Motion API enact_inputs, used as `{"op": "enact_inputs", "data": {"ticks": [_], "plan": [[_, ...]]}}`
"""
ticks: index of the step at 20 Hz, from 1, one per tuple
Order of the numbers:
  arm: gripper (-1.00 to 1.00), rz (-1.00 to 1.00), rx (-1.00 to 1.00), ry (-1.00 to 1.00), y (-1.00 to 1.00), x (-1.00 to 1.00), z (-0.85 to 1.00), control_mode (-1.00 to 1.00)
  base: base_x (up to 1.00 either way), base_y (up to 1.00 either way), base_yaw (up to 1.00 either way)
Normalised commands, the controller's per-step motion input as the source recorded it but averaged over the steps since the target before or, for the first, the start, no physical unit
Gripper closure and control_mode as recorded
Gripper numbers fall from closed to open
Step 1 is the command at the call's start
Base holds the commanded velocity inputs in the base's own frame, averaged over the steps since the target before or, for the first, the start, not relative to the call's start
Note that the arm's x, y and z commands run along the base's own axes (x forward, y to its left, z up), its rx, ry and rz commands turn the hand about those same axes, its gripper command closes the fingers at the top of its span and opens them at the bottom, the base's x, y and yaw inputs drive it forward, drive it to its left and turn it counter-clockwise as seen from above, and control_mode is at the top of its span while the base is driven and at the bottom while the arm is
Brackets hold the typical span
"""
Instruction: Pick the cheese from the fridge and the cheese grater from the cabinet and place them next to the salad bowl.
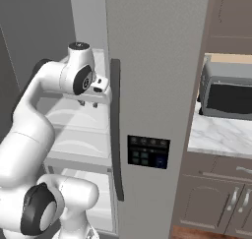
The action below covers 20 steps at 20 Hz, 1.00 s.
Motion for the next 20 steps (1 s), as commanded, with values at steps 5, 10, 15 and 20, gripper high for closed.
{"op": "enact_inputs", "data": {"ticks": [5,10,15,20], "plan": [[-1.00,0.01,-0.01,-0.01,0.07,-0.26,-0.02,-1.00,0.00,0.00,0.00],[-1.00,0.04,0.00,-0.01,0.17,-0.48,-0.06,-1.00,0.00,0.00,0.00],[-1.00,0.09,-0.01,-0.24,0.28,-0.46,0.01,-1.00,0.00,0.00,0.00],[-1.00,0.22,-0.01,-0.24,0.25,-0.18,0.19,-1.00,0.00,0.00,0.00]]}}
